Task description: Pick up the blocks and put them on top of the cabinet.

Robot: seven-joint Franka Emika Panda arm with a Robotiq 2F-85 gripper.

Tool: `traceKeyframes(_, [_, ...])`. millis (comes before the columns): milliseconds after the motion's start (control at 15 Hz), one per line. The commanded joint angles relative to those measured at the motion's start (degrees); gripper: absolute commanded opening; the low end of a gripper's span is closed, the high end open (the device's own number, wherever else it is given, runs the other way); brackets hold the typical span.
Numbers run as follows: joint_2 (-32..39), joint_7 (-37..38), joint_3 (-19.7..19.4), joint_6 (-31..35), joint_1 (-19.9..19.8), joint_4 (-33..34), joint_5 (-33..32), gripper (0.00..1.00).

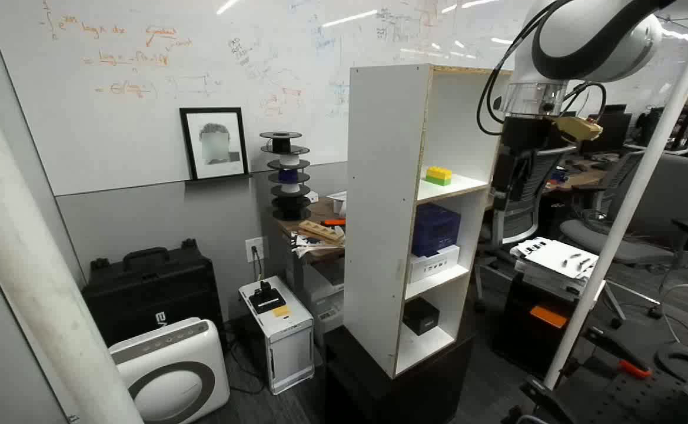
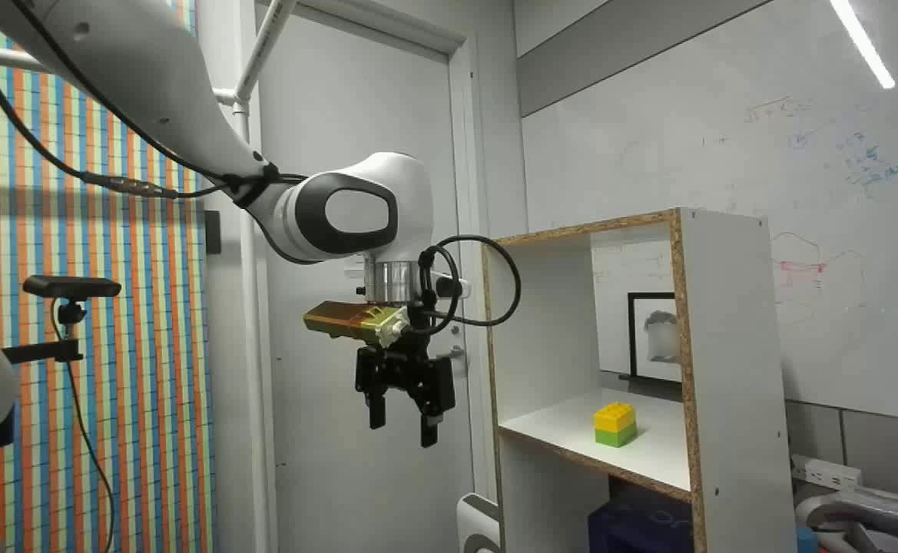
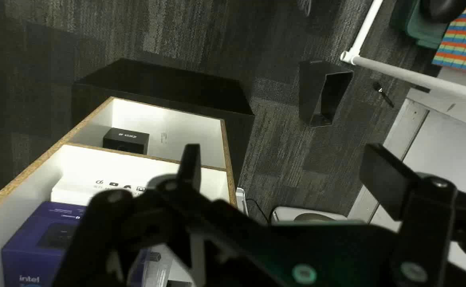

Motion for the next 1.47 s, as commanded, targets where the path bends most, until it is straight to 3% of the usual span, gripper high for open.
traceKeyframes(0, [0.0, -0.1, 0.3, -0.1, -0.3, 0.1, 0.1, 1.00])
traceKeyframes(1267, [0.0, -0.1, 0.3, -0.1, -0.3, 0.1, 0.1, 1.00])
traceKeyframes(1400, [2.2, 2.6, -0.8, 9.5, -1.7, -1.0, 1.2, 1.00])
